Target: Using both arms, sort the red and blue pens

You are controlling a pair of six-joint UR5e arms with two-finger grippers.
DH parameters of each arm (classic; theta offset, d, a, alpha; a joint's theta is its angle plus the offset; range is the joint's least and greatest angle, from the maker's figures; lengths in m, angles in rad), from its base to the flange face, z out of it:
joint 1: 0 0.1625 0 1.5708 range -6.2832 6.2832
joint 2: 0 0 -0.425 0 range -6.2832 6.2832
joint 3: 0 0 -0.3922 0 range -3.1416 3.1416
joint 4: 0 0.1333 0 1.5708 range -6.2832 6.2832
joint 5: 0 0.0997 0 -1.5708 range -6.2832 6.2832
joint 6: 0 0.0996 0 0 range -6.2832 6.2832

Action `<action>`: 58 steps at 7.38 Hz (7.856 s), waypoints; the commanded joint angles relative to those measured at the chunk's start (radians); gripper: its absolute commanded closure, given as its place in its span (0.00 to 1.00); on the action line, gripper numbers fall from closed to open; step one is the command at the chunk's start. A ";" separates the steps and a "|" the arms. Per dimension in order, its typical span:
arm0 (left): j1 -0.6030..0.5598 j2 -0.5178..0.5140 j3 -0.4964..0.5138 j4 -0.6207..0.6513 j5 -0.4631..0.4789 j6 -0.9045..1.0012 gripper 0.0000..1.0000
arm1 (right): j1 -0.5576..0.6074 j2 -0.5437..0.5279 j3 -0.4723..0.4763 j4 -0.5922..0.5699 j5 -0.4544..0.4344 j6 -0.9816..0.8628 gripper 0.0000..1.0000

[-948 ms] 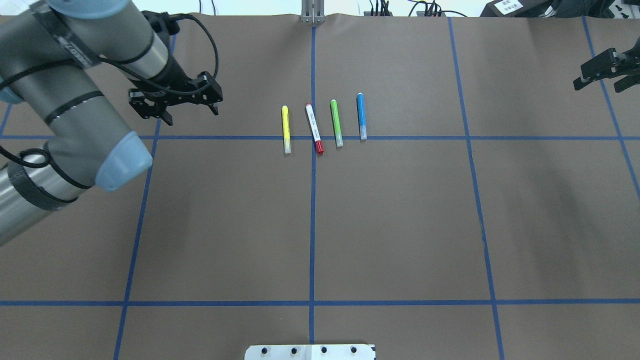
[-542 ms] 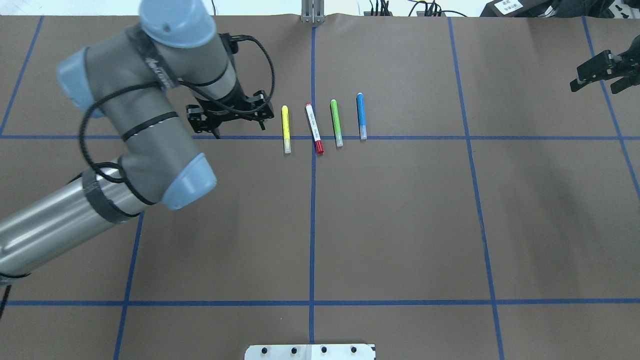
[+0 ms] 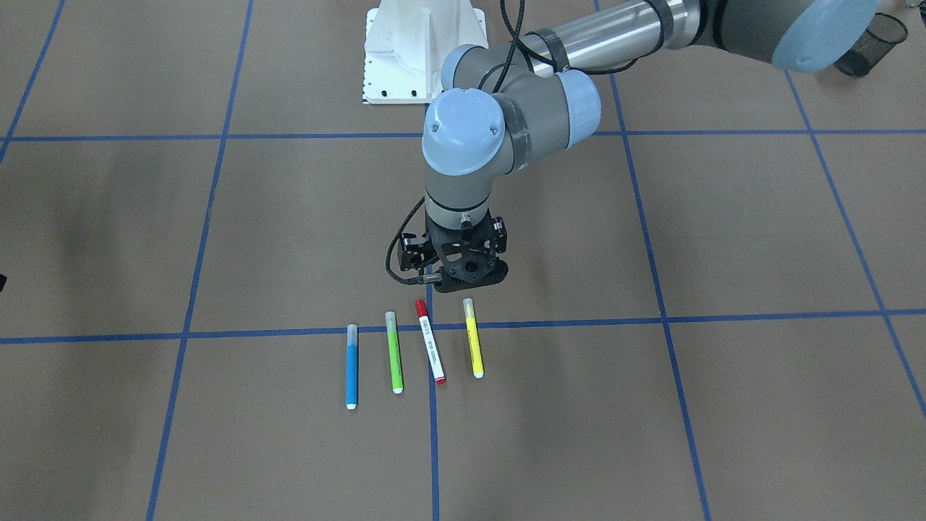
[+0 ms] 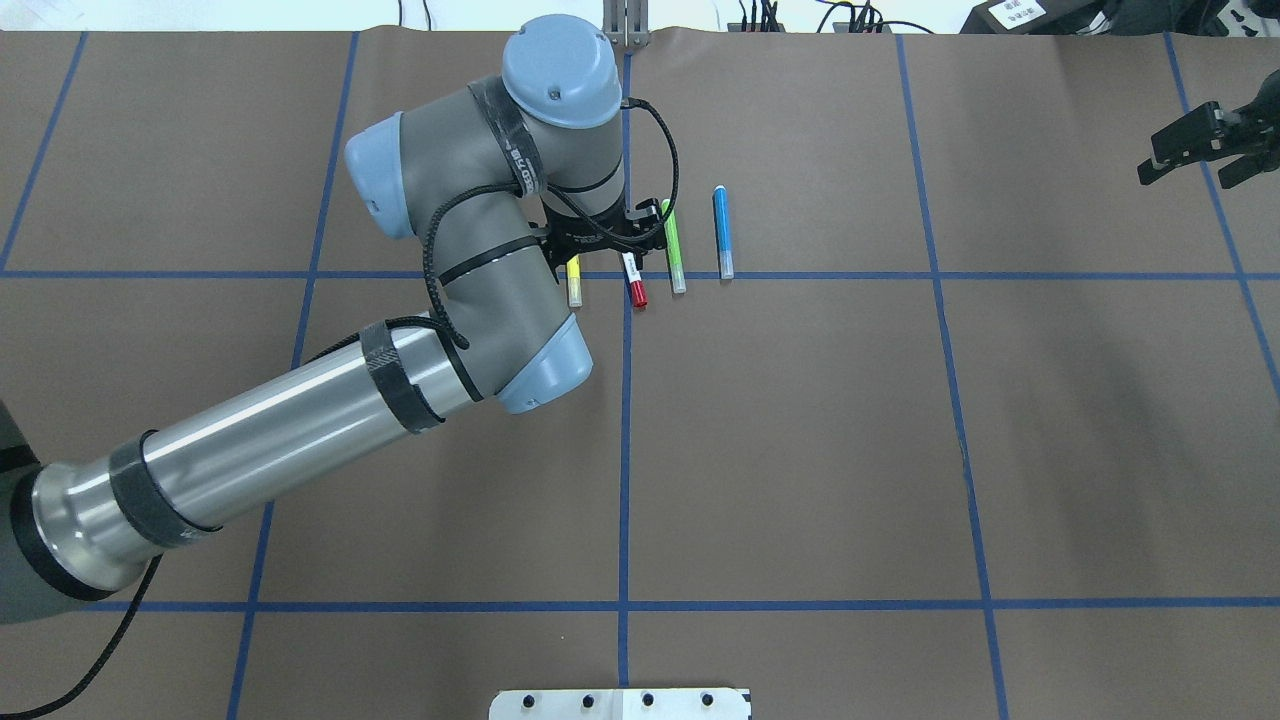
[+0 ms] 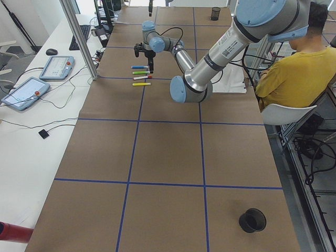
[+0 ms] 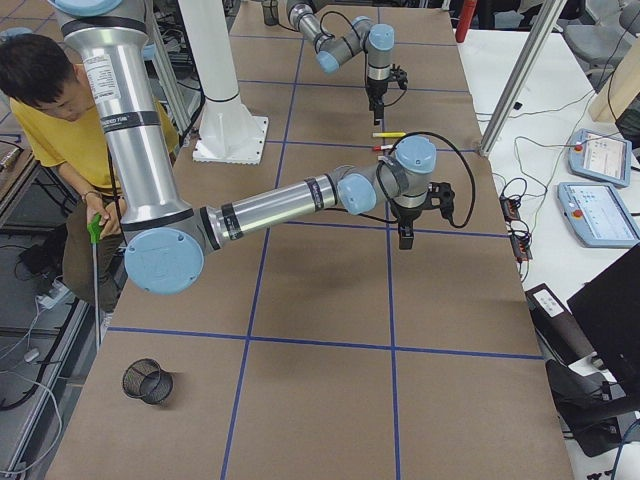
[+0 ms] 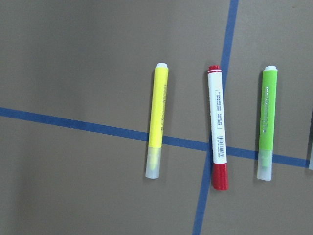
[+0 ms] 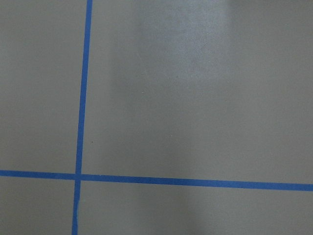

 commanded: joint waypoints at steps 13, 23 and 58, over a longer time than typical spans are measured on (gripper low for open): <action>0.049 -0.093 0.300 -0.268 0.149 -0.113 0.54 | -0.012 0.000 -0.021 0.007 -0.001 0.001 0.00; 0.078 -0.090 0.302 -0.268 0.150 -0.113 0.67 | -0.014 0.000 -0.030 0.007 -0.001 0.002 0.00; -0.851 1.181 -0.786 0.319 0.098 2.013 1.00 | -0.018 -0.005 -0.032 0.007 0.000 0.007 0.00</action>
